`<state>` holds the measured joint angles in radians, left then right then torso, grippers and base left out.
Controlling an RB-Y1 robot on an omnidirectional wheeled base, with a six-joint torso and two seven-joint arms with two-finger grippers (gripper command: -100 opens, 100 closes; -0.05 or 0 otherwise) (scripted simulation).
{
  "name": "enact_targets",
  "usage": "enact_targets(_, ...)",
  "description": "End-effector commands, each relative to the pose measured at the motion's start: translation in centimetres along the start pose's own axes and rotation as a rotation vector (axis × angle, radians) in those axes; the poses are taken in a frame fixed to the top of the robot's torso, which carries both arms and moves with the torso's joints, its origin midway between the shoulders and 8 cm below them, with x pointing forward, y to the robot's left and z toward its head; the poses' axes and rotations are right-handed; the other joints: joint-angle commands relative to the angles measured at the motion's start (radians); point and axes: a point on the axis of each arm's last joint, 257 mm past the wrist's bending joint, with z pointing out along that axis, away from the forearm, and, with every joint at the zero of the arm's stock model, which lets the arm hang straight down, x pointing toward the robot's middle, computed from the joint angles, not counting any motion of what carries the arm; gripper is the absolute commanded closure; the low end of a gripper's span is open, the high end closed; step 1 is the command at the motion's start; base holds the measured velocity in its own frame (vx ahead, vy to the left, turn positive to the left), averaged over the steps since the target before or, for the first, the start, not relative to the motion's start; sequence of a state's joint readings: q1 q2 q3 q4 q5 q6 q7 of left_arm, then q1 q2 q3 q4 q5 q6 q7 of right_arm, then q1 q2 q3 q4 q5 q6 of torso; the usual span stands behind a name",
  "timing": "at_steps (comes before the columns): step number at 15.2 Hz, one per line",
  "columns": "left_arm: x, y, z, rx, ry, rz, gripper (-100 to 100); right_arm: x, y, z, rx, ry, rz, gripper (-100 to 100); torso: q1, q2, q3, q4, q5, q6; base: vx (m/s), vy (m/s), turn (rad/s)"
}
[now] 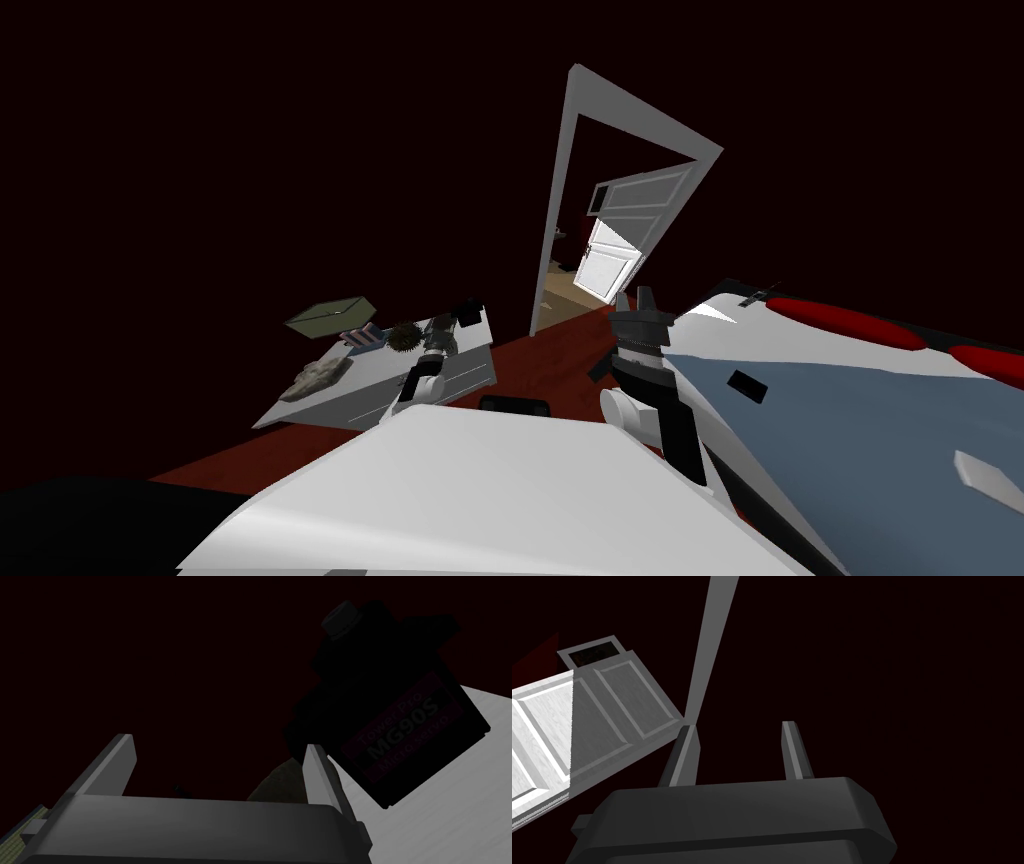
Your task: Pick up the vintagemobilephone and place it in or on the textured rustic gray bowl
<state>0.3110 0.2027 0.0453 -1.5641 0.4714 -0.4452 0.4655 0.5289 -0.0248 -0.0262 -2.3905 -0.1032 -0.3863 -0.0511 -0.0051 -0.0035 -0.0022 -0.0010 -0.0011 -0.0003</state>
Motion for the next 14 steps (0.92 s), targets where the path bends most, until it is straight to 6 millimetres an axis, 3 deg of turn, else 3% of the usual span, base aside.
enact_targets(1,-1.6,1.7,-0.9,-0.007,-0.065,-0.08,-100,0.0,0.0,0.0,0.0,0.0,0.0,0,0.0,0.0,0.0,0.0,0.0,0.0,0.021,-0.049,0.093)
enact_targets(7,-3.3,5.0,-2.8,-0.006,-0.176,-0.222,-100,0.0,0.0,0.0,0.0,0.0,0.0,0,0.006,0.002,0.001,0.0,0.001,0.0,0.007,-0.001,0.062)
enact_targets(12,-3.1,7.1,-3.9,0.005,-0.234,-0.31,-100,0.0,0.0,0.0,0.0,0.0,0.0,0,0.008,0.002,0.001,0.001,0.002,0.0,-0.004,0.035,0.041)
enact_targets(14,-3.8,5.9,-2.6,0.008,-0.225,-0.29,-100,0.0,0.0,0.0,0.0,0.0,0.0,0,0.008,0.002,0.001,0.001,0.002,0.0,0.004,0.013,-0.018)
